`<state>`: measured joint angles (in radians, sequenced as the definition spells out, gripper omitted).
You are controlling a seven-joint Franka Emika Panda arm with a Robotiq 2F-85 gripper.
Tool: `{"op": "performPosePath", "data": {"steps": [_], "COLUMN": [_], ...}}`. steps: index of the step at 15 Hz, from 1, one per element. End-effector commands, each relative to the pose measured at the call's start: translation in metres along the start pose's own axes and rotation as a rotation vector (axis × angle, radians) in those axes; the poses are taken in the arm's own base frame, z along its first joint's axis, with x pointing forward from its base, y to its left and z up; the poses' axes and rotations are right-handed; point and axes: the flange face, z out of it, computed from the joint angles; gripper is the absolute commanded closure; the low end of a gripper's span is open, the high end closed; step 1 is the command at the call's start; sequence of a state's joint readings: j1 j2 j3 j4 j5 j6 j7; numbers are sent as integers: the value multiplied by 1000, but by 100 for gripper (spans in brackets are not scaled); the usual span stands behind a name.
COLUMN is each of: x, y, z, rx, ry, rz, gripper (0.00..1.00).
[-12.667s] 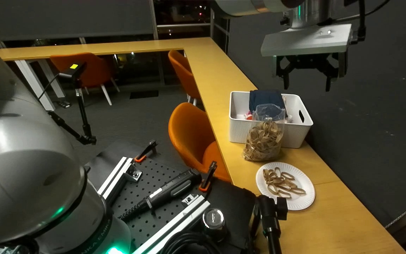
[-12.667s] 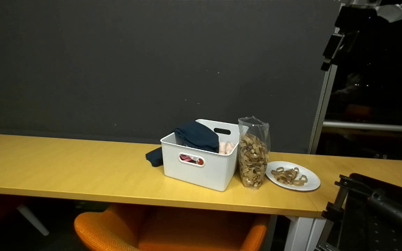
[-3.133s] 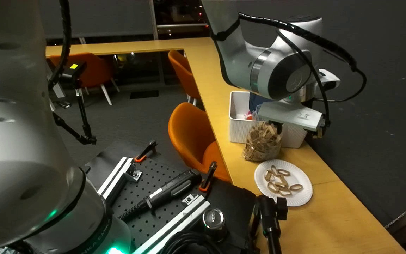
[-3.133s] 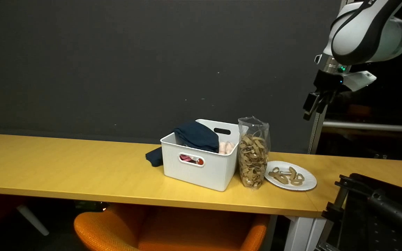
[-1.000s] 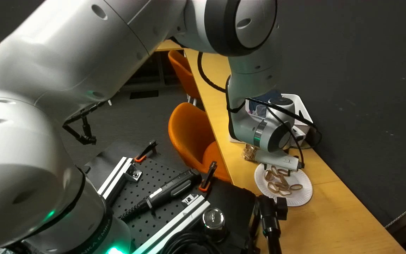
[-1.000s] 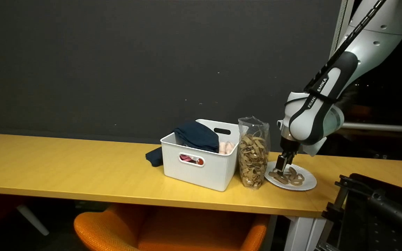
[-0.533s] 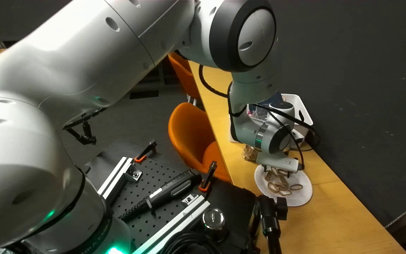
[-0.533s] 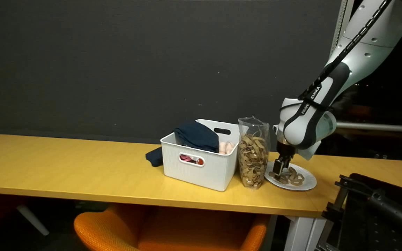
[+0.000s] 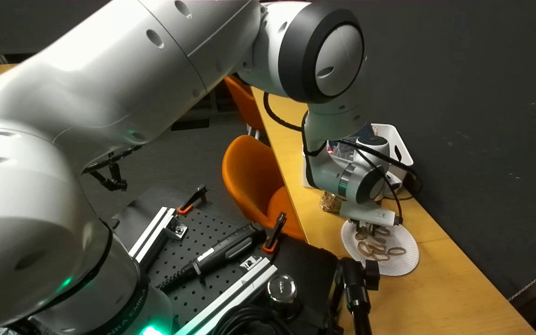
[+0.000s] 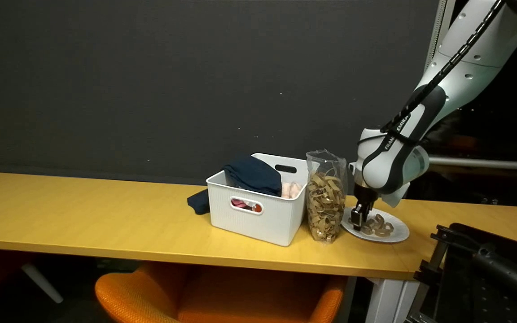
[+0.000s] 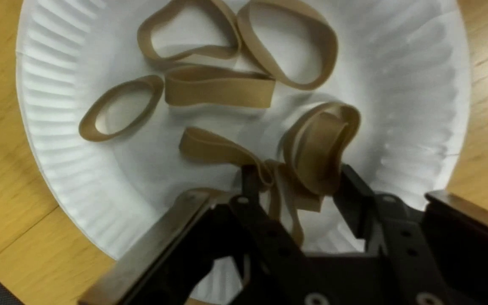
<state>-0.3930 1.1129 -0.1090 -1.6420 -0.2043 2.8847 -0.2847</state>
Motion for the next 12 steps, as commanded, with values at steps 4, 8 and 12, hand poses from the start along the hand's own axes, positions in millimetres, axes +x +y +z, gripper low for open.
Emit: {"op": "performPosePath", "data": {"steps": [4, 8, 12], "x": [9, 16, 21], "y": [7, 5, 9], "z": [-7, -25, -52], "rx": [22, 47, 64], "ry": [20, 49, 75], "rz": [6, 24, 65], "gripper": [99, 98, 98]}}
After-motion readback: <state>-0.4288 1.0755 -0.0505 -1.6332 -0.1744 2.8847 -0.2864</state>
